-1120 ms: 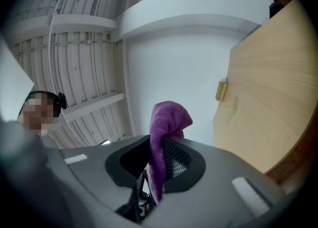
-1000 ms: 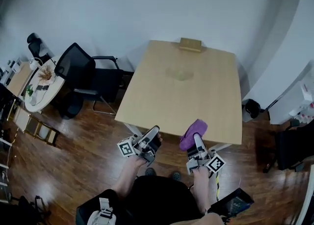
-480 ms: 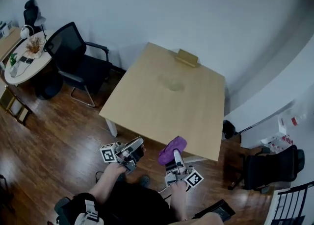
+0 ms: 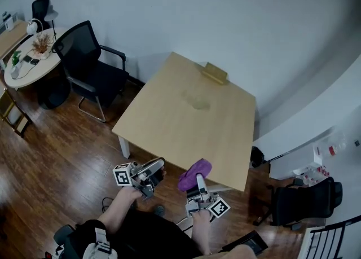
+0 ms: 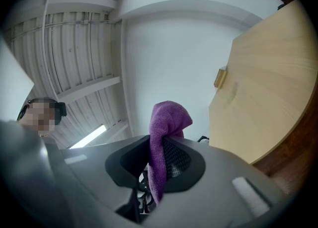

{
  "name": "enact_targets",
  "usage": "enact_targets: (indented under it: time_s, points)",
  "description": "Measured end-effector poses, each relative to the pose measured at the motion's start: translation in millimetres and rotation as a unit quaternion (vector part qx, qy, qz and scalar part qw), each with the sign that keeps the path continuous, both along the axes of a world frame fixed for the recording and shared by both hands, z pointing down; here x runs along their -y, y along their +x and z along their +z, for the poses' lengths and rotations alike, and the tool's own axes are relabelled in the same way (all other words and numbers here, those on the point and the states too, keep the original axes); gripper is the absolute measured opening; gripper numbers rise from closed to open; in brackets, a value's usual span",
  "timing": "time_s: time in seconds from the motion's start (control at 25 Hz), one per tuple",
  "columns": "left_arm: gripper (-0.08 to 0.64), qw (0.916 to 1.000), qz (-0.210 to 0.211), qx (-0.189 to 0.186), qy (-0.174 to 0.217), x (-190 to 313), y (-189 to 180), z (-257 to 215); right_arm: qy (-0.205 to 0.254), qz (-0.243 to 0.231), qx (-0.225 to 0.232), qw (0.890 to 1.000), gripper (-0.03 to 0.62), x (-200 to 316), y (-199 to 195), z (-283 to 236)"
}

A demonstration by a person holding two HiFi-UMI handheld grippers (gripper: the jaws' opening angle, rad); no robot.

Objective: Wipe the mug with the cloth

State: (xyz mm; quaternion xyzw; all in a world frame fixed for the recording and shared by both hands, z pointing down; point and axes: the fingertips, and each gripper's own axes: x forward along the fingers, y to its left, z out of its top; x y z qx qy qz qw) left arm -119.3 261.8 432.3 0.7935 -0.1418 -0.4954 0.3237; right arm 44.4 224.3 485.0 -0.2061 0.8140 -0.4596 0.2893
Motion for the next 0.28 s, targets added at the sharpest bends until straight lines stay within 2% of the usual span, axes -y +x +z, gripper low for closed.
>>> enact_targets:
  time_s: [0.28]
  points:
    - [0.006, 0.9998, 0.003, -0.003, 0.021, 0, 8, -20, 0.007, -0.002, -0.001, 1.000, 0.060, 7, 4, -12]
